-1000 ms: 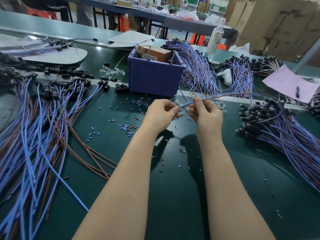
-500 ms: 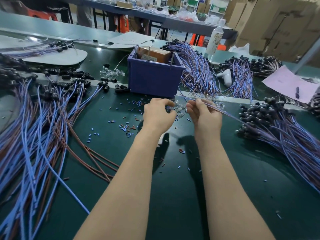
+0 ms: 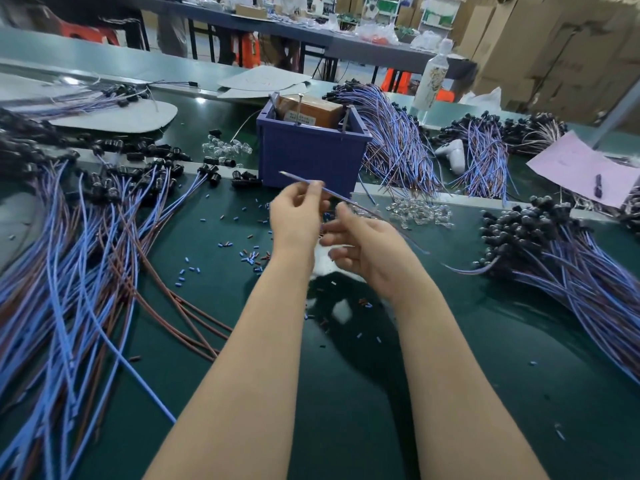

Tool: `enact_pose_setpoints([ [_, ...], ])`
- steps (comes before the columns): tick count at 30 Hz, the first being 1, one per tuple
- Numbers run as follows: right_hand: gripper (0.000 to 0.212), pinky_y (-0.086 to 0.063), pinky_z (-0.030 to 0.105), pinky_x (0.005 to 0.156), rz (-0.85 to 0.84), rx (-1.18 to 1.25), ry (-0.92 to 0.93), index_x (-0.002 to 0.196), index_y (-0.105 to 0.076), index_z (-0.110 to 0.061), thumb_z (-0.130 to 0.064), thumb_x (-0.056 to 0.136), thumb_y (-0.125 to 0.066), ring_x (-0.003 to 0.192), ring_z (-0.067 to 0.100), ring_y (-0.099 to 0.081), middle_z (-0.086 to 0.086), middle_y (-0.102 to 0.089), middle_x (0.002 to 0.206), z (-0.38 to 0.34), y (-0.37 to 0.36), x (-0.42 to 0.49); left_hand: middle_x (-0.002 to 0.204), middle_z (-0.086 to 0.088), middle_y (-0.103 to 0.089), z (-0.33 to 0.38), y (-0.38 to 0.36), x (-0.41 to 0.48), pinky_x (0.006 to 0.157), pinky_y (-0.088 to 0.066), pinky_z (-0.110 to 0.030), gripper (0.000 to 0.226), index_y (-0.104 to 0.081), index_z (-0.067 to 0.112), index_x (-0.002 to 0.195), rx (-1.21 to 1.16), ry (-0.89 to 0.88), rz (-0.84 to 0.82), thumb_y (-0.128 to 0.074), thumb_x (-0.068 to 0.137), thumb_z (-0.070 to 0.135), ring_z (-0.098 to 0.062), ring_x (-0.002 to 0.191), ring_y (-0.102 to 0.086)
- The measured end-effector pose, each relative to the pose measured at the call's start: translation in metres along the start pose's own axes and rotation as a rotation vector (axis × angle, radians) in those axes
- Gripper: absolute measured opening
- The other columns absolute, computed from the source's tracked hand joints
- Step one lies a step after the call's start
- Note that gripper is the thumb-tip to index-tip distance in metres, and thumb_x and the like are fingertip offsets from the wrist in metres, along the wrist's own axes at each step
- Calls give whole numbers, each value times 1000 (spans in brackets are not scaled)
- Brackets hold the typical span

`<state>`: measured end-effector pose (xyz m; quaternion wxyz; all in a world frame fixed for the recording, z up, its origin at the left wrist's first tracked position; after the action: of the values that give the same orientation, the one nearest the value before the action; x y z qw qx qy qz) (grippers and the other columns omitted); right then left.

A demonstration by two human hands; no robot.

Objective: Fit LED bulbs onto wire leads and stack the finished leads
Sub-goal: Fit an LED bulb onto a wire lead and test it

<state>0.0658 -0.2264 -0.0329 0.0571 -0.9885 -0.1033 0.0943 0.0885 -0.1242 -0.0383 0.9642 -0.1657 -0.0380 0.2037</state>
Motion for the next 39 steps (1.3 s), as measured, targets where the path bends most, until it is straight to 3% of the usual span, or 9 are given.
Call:
enact_pose_setpoints([
  [3, 22, -49, 19, 49, 25, -237, 331, 79, -63, -9, -22, 95, -56, 48, 9, -55, -1, -63, 61, -11, -8, -8, 64, 1, -53, 0, 15, 9, 52, -39, -17, 25, -54, 15, 71, -78, 9, 250, -51, 96, 13, -7, 56, -47],
  [7, 16, -46, 24, 82, 594, -709, 796, 98, -67, -12, -18, 94, -53, 85, 14, -61, 1, -69, 89, -18, -3, -12, 70, 4, -56, 0, 20, 13, 44, -36, -10, 24, -52, 17, 74, -142, -15, 366, -46, 97, 14, -2, 55, -48],
  [10, 27, -38, 24, 94, 447, -944, 554, 115, -63, -10, -24, 96, -51, 107, 22, -56, 5, -66, 110, -4, 5, 0, 71, 4, -56, 2, 20, 13, 49, -40, -12, 24, -52, 18, 75, -165, -52, 391, -45, 98, 14, -2, 57, -51],
  [14, 22, -46, 34, 79, 287, -960, 431, 104, -66, -9, -21, 97, -49, 86, 24, -60, 7, -69, 89, 9, 0, 7, 70, 5, -59, 3, 19, 11, 57, -46, -14, 22, -54, 17, 78, -237, -55, 335, -46, 99, 16, 1, 58, -55],
  [18, 24, -32, 18, 53, 329, -760, 498, 76, -63, -16, -15, 96, -49, 53, 2, -46, -9, -53, 58, 6, 0, 9, 74, 2, -63, -2, 1, 3, 50, -44, -14, 18, -61, 14, 83, -88, 26, -40, -49, 98, 16, -4, 57, -54],
  [22, 39, -31, 20, 54, 321, -541, 432, 59, -52, -22, -12, 96, -47, 49, 4, -42, -10, -49, 52, 9, 4, 12, 79, -16, -57, -10, -10, -6, 47, -40, -18, 17, -65, 9, 89, 191, 32, -348, -50, 97, 11, -18, 59, -47],
  [31, 19, -50, 18, 74, 473, -511, 546, 94, -63, -14, -12, 98, -45, 70, -4, -61, -13, -63, 74, 9, -1, 9, 71, 1, -62, -3, -7, -5, 52, -48, -14, 16, -63, 7, 86, 145, -136, -226, -51, 96, 11, 3, 55, -59],
  [35, 13, -52, 42, 88, 539, -309, 468, 104, -50, -15, -12, 100, -38, 83, 20, -69, 2, -69, 81, 9, 7, 12, 70, 2, -65, -5, -2, -1, 69, -54, -25, 22, -57, 15, 80, 102, -108, -81, -45, 99, 15, -8, 64, -64],
  [39, 32, -53, 44, 88, 471, -376, 403, 131, -43, -11, -13, 100, -37, 78, 17, -69, 1, -70, 77, 13, 4, 14, 61, 4, -57, -9, 3, 4, 61, -46, -20, 20, -59, 9, 87, 174, -138, 9, -44, 99, 15, 1, 50, -54],
])
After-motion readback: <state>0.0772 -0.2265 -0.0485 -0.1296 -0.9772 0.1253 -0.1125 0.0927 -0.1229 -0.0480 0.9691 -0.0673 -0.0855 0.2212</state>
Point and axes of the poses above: each hand's wrist, its own x-axis towards the middle knuckle, its own y-axis out of the back of the hand, z = x × y, the point moved 2 cm from there along x, towards the middle knuckle
